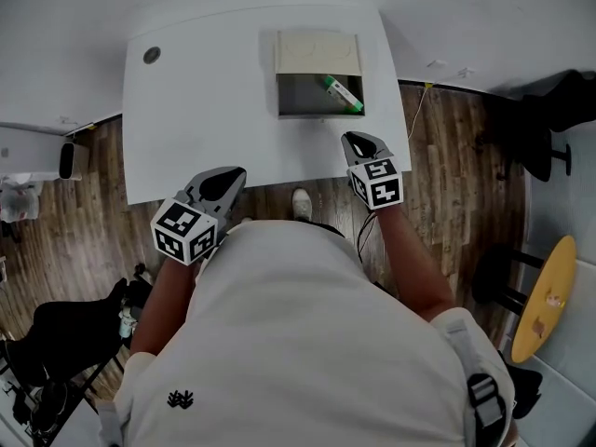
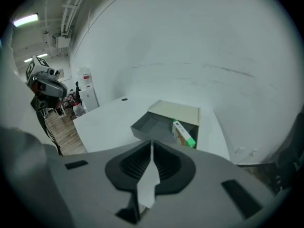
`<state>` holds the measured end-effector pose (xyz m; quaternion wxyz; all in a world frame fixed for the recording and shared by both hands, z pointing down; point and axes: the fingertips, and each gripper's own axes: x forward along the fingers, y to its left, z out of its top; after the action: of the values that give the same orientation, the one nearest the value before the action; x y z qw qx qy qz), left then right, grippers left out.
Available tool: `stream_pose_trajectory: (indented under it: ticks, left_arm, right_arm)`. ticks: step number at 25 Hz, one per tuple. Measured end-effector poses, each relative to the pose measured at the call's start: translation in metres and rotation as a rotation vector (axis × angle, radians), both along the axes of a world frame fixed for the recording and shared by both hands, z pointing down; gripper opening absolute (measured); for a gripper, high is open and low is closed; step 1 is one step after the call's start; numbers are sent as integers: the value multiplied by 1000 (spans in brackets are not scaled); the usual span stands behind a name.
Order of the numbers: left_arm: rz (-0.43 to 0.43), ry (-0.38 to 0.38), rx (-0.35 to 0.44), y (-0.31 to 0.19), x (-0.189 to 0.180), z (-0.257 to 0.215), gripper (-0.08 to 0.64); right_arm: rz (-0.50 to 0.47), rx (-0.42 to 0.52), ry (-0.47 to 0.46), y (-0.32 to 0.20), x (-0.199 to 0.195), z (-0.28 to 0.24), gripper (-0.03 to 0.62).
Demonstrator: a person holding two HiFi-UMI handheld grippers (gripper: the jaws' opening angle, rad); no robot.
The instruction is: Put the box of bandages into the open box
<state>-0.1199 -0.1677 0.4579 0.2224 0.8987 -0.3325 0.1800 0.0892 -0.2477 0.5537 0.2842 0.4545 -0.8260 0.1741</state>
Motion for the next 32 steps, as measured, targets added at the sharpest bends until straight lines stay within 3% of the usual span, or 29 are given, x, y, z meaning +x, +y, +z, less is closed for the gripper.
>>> stream_pose_trajectory:
  ticks: [16,32]
  left_arm:
    - [68,22,24,40,-48,-2,12]
    - [112,57,10,78,-82,7,12]
  right_arm:
    - [-23,-38,-120,91,-85,-20,8]
    - [-15,-16,-120,148,-129,-30,6]
